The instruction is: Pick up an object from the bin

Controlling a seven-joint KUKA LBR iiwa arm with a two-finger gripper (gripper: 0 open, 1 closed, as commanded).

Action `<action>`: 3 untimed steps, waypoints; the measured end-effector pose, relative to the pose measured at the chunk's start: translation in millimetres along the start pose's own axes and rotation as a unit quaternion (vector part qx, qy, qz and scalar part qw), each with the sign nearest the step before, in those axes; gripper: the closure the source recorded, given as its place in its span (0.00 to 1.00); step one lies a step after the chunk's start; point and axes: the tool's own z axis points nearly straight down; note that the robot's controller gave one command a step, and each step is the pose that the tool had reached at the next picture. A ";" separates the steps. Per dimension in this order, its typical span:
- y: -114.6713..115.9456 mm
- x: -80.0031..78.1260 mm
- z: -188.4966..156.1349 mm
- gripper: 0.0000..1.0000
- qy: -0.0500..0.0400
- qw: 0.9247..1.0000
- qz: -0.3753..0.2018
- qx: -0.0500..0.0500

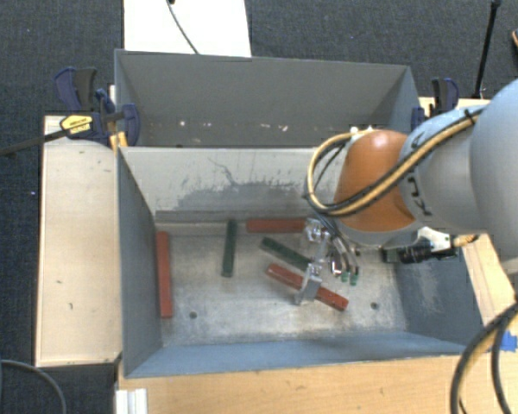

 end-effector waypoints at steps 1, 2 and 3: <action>28.3 1.8 -1.4 0.00 -0.003 0.998 -0.063 0.000; 27.5 1.6 -1.6 1.00 -0.003 0.998 -0.064 0.000; 54.3 23.3 -108.6 1.00 -0.005 0.998 -0.061 -0.001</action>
Offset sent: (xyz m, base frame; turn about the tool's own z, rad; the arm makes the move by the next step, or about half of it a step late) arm 0.0037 0.0271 0.0008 -0.1276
